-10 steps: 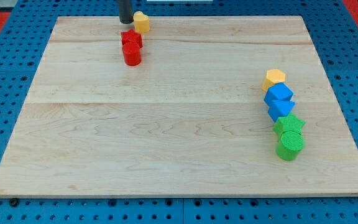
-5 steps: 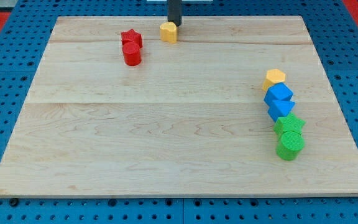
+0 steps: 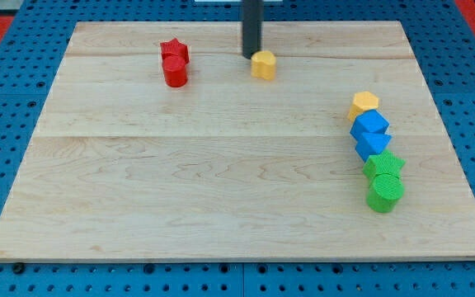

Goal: Push yellow heart above the yellow hexagon

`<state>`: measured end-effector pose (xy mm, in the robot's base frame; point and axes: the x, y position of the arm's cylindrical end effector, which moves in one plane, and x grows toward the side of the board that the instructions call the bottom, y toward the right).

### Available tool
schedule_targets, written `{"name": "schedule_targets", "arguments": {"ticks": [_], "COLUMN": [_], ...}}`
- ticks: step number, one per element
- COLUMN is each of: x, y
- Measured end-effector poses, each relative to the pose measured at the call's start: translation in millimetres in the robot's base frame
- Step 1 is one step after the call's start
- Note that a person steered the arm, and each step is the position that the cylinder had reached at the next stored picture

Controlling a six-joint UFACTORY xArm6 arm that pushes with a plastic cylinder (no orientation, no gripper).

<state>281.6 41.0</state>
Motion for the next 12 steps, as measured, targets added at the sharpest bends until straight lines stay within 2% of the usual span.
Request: {"name": "schedule_targets", "arguments": {"ticks": [1, 3, 4, 7, 9, 11, 12], "x": [14, 16, 35, 57, 92, 97, 84], "y": [25, -5, -3, 44, 39, 54, 55]}}
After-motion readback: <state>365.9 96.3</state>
